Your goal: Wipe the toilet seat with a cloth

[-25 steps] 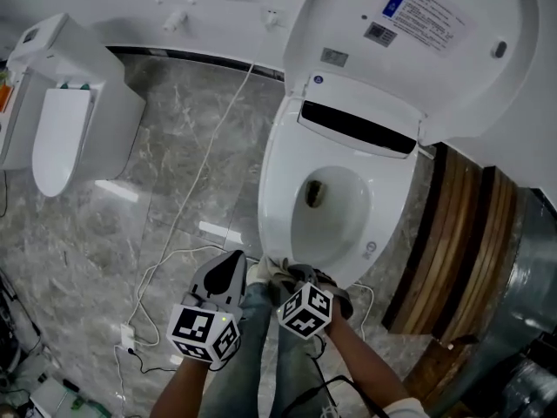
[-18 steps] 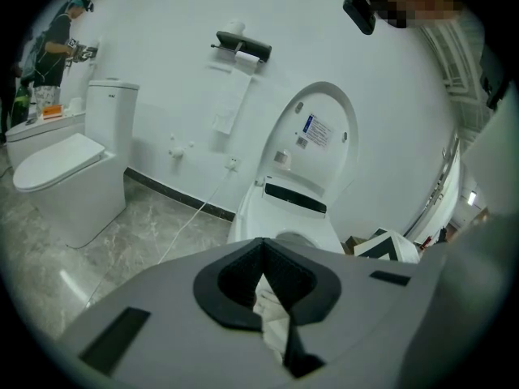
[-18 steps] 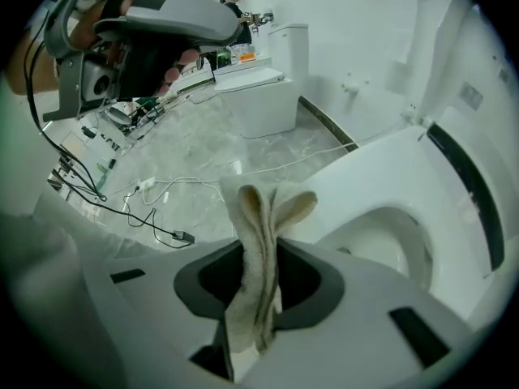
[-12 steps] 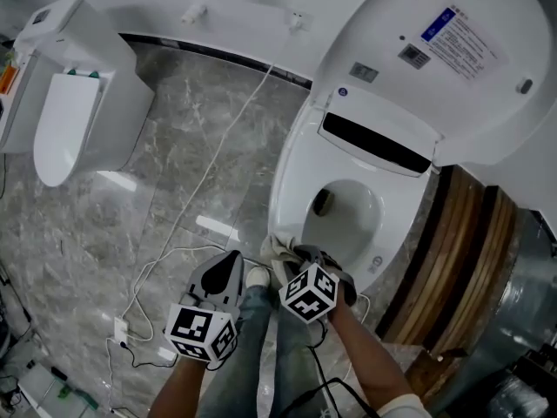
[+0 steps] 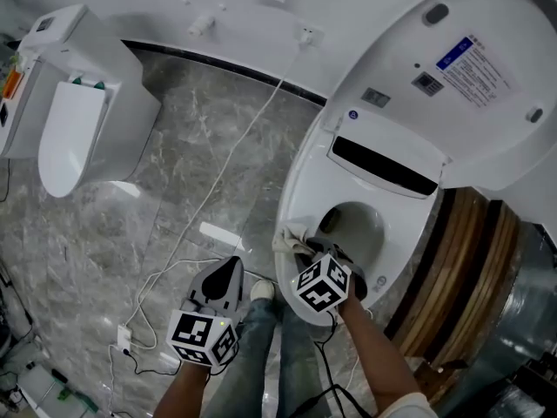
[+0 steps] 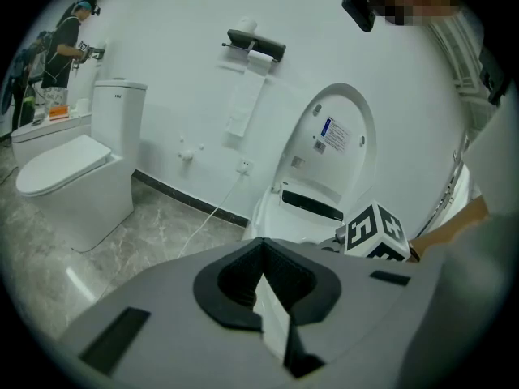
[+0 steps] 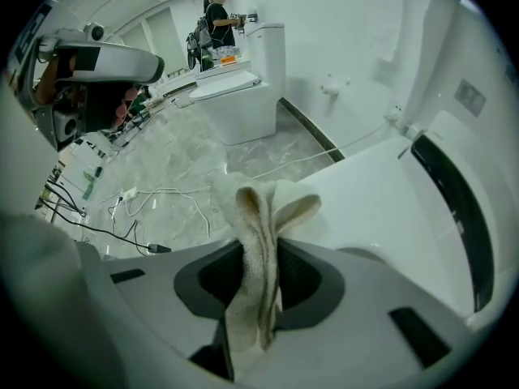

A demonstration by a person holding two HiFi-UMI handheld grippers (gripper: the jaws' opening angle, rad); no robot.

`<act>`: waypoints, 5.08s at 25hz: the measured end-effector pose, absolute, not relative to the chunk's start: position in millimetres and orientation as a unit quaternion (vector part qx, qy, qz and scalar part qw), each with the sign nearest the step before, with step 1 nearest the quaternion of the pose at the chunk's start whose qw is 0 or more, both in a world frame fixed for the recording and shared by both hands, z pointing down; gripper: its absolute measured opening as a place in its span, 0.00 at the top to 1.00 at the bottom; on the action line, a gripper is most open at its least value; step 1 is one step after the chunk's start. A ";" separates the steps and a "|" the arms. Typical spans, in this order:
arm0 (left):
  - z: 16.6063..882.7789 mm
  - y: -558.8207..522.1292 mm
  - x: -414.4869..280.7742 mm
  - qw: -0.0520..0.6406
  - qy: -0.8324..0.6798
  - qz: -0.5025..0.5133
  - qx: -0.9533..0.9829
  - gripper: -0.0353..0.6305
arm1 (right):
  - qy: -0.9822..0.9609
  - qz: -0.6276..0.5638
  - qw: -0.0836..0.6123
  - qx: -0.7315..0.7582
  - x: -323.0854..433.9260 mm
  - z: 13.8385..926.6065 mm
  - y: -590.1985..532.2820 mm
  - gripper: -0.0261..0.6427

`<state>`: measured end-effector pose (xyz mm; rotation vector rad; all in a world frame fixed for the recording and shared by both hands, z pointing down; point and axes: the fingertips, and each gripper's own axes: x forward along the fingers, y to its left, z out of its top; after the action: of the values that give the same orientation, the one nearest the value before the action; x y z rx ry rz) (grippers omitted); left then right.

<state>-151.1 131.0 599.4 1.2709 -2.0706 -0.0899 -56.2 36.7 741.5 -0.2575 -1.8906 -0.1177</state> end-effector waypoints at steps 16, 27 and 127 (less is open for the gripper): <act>599.7 104.0 -161.6 0.353 -0.805 -0.033 0.476 0.93 | -0.832 -0.038 0.553 -0.028 -112.1 734.6 -49.7 0.82; 599.5 74.3 -147.3 0.356 -0.804 -0.028 0.475 0.93 | -0.847 0.052 0.527 0.029 -124.8 727.7 -103.4 0.82; 347.1 20.3 56.1 0.253 -0.689 0.008 0.679 0.93 | -0.864 0.143 0.337 0.346 171.1 435.9 -69.7 0.82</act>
<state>56.1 20.3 347.1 1.8472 -1.8726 0.0226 171.1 -69.7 435.9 0.9013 -2.2520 0.3731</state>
